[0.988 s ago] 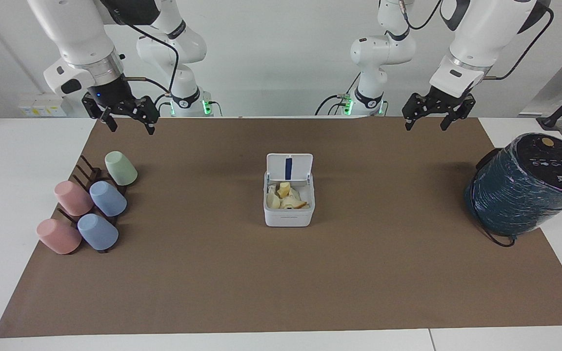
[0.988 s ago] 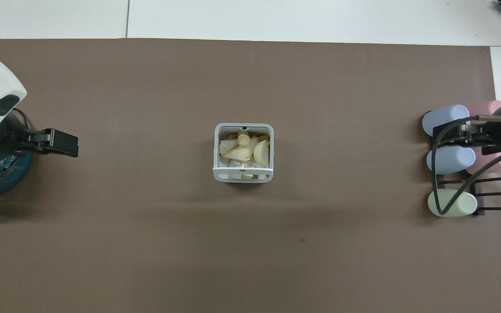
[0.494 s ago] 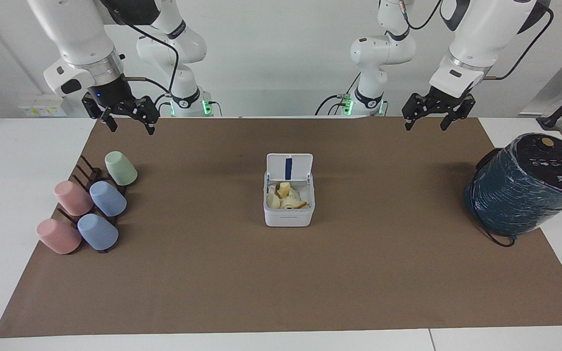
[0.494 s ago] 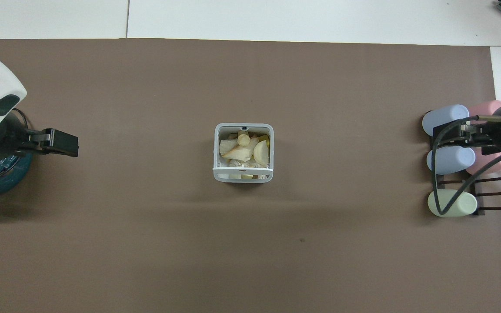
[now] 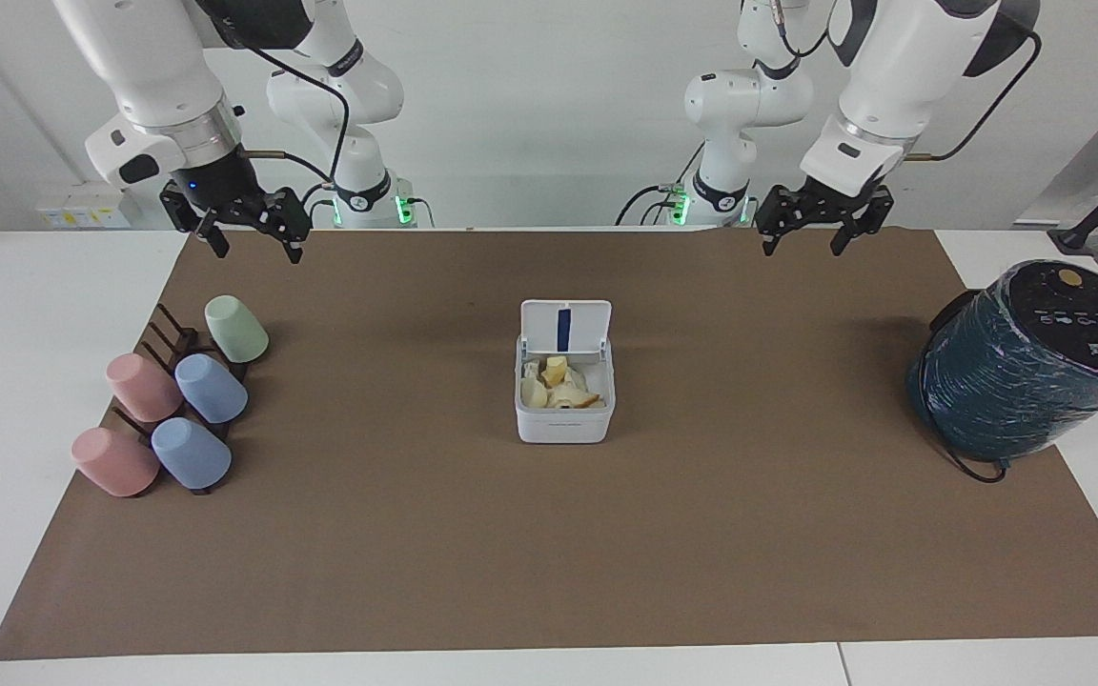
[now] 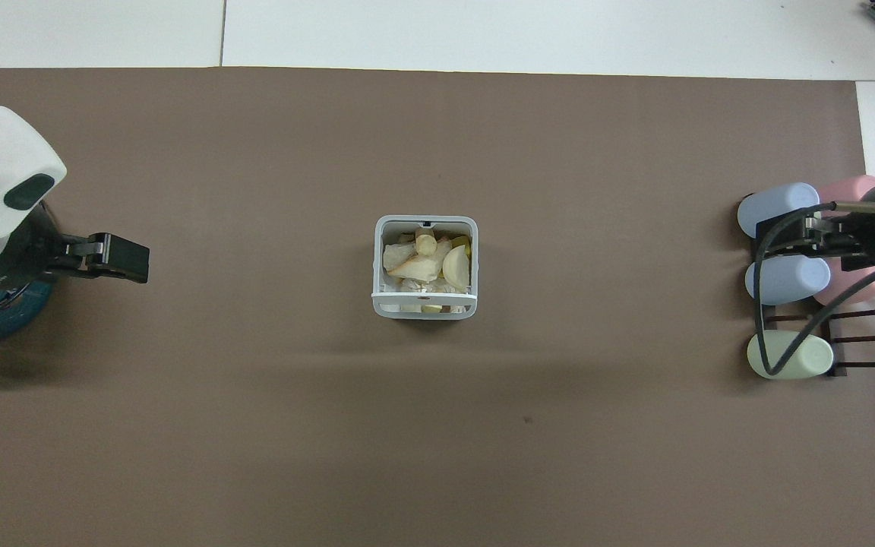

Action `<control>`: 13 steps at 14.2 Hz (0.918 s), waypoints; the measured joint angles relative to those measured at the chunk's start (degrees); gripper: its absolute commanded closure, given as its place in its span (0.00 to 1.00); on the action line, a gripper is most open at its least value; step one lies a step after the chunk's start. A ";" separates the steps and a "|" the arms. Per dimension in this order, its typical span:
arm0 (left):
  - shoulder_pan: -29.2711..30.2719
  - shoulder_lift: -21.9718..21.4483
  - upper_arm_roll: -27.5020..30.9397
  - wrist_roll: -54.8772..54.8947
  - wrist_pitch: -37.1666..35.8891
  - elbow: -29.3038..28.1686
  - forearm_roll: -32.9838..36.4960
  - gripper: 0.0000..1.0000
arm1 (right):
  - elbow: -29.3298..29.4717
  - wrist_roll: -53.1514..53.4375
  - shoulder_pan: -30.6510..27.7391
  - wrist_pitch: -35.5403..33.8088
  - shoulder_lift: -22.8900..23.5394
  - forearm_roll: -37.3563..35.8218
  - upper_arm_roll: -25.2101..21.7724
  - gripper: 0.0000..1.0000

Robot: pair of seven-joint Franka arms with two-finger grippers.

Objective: Close trash can lid
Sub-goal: 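Reach the left gripper forward to the open trash can lid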

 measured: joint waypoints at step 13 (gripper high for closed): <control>-21.23 -5.30 -0.55 -20.52 20.17 -16.96 -4.21 0.97 | 0.00 0.00 0.00 0.00 0.00 0.00 0.00 0.00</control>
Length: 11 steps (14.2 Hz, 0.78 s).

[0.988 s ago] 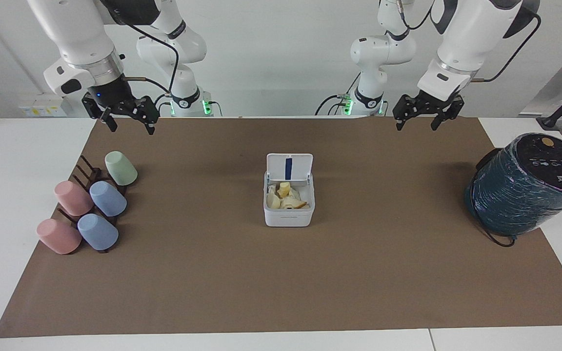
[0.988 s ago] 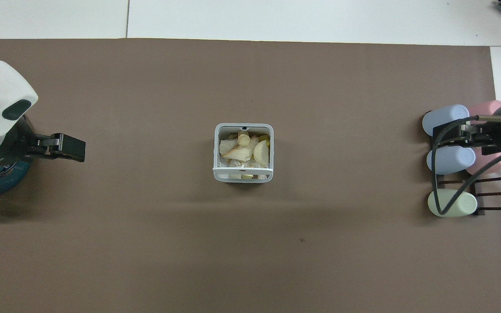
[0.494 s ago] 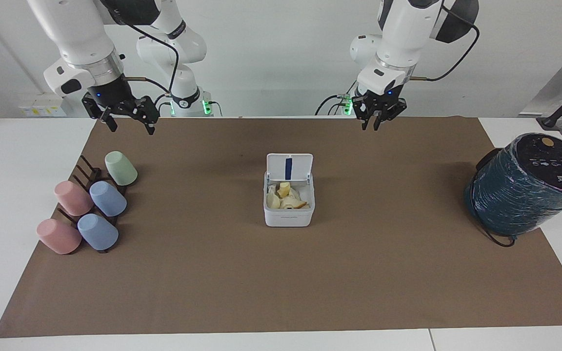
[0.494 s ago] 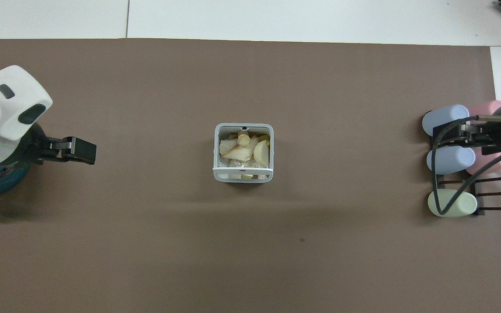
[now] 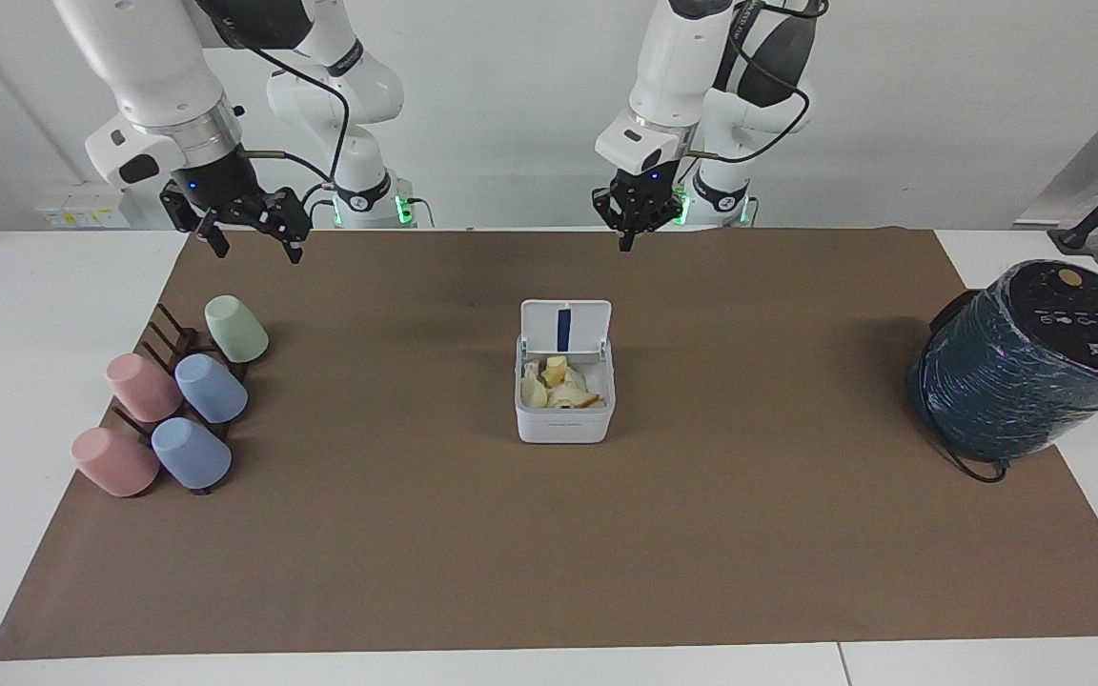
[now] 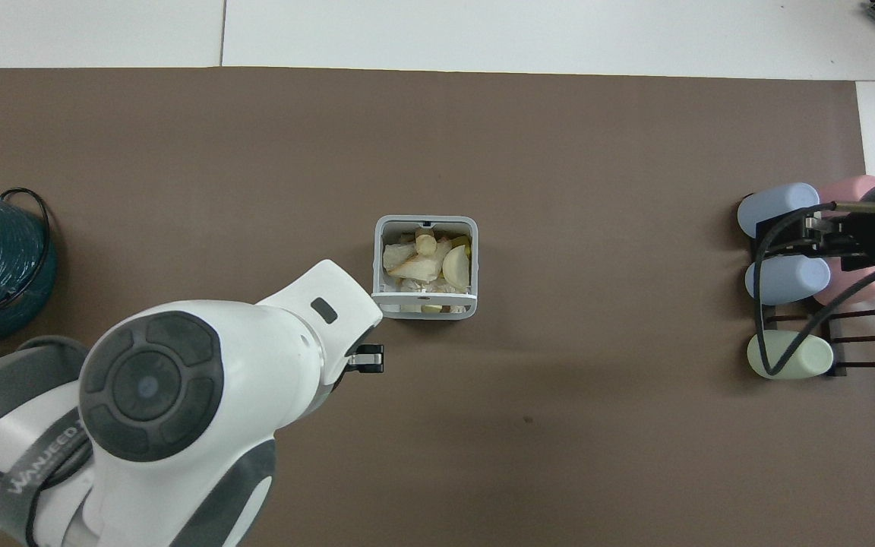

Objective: Close trash can lid
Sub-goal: 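Reach the left gripper forward to the open trash can lid, then push the white lid down over the can with the left gripper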

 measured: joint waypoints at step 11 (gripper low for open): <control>-0.78 14.06 1.00 -5.46 36.58 -2.28 -0.23 0.97 | 0.00 0.00 0.00 0.00 0.00 0.00 0.00 0.00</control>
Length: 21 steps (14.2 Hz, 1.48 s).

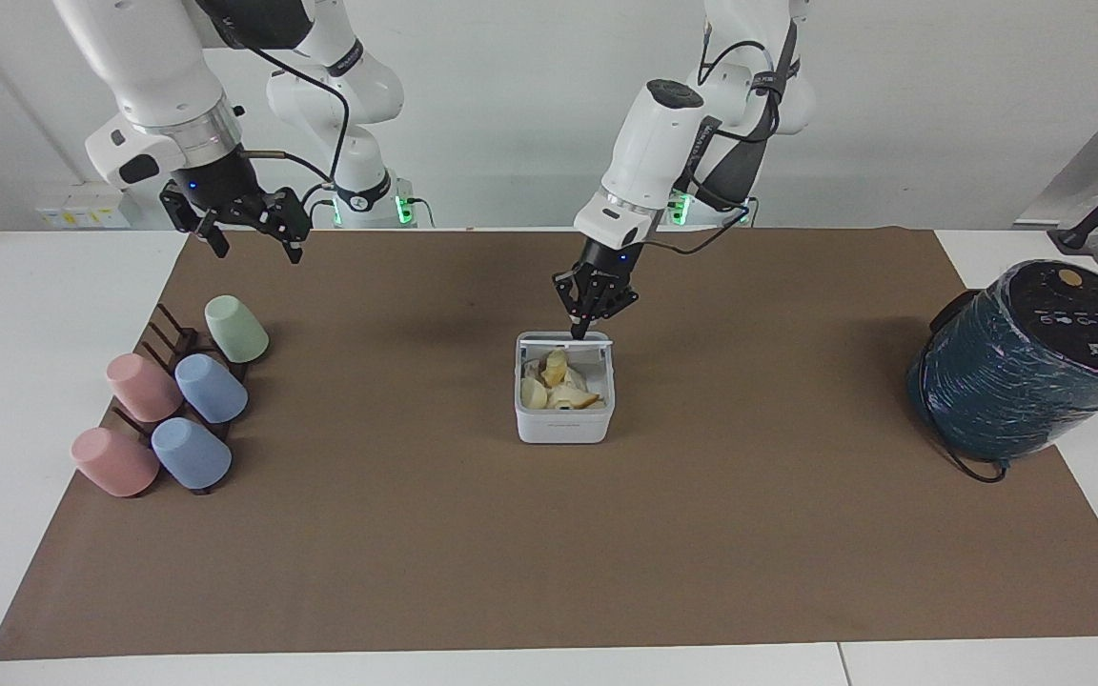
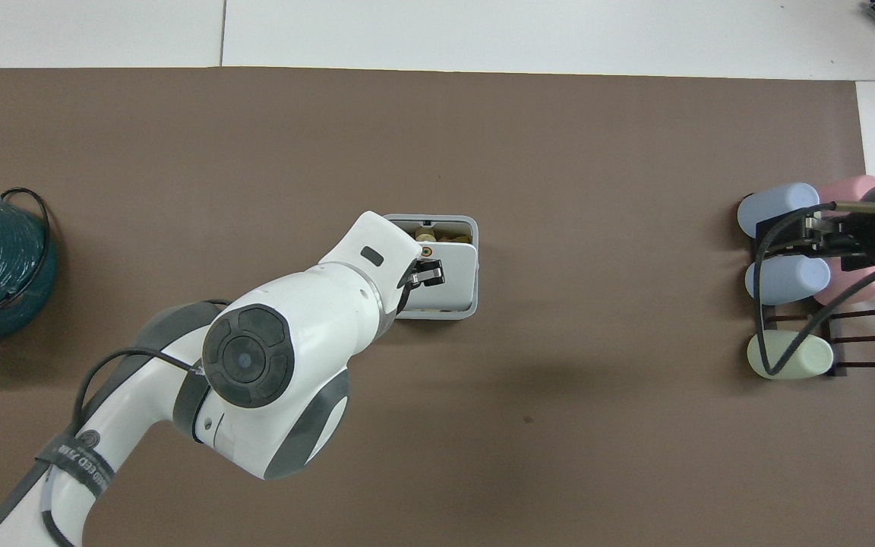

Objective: Close trash can lid
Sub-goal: 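Push the white lid down over the can with the left gripper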

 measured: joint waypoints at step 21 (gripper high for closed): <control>0.03 9.65 0.46 -0.09 8.36 2.05 -0.08 0.96 | 0.00 0.00 0.00 0.00 0.00 0.00 0.00 0.00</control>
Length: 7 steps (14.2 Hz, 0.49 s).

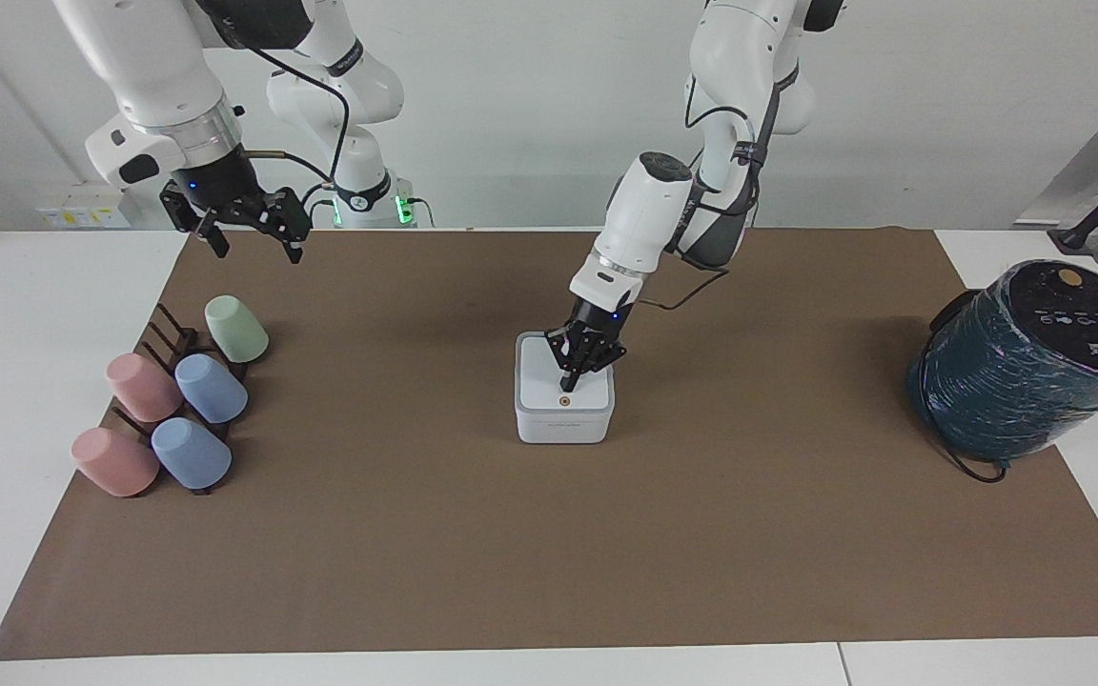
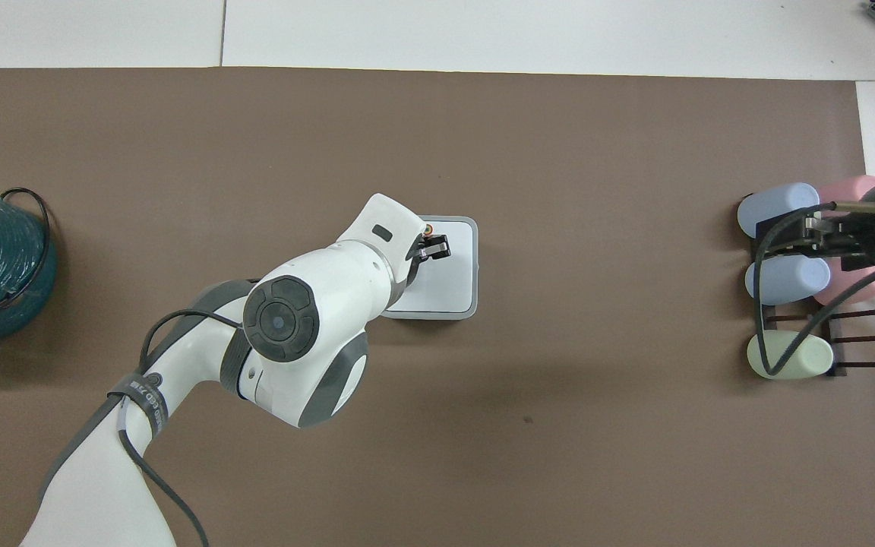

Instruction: Close trash can lid

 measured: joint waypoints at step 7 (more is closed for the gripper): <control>2.22 0.54 0.73 0.18 -18.86 8.59 0.01 0.40 | 0.00 0.00 0.00 0.00 0.00 0.00 0.00 0.00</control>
